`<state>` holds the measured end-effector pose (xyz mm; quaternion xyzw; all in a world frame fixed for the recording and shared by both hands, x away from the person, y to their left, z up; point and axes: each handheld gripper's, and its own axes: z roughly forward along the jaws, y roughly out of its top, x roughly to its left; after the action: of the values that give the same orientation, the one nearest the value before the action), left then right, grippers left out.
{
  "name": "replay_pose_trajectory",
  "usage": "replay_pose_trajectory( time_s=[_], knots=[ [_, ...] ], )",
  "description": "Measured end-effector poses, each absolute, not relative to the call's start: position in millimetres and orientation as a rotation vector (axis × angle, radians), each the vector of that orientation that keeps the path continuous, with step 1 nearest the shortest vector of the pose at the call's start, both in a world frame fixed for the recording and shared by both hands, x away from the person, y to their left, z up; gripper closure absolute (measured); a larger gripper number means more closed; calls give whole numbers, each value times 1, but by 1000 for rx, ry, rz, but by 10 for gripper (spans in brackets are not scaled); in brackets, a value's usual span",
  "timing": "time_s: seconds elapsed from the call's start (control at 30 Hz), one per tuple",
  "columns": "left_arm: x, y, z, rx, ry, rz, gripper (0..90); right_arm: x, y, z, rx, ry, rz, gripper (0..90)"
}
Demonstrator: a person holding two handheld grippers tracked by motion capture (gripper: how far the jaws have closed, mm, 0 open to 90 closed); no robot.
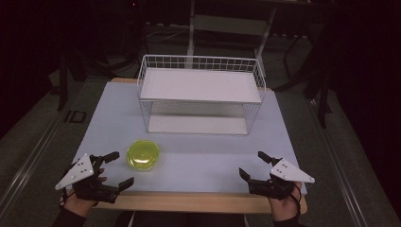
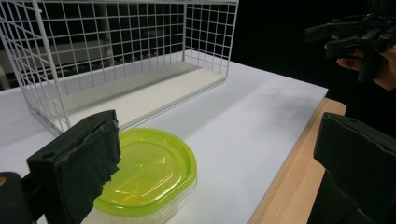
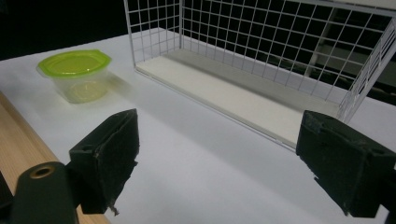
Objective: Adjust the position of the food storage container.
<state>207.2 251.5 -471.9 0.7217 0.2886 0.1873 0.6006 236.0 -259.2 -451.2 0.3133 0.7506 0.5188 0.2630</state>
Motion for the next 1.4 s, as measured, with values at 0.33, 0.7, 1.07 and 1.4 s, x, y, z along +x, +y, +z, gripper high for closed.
replay_pose_trajectory(
  time_s=[0.33,0.7,1.07,1.4],
  knots=[
    [202,242,-468,1713,607,453,15,232,-260,-449,833,2010,1441,129],
    [213,257,-451,1684,741,295,16,230,-259,-447,827,1993,1461,130],
    [239,290,-449,1725,873,416,431,228,-255,-446,797,2005,1466,132],
    [258,301,-483,1933,1086,366,863,228,-253,-446,786,2015,1470,133]
  ],
)
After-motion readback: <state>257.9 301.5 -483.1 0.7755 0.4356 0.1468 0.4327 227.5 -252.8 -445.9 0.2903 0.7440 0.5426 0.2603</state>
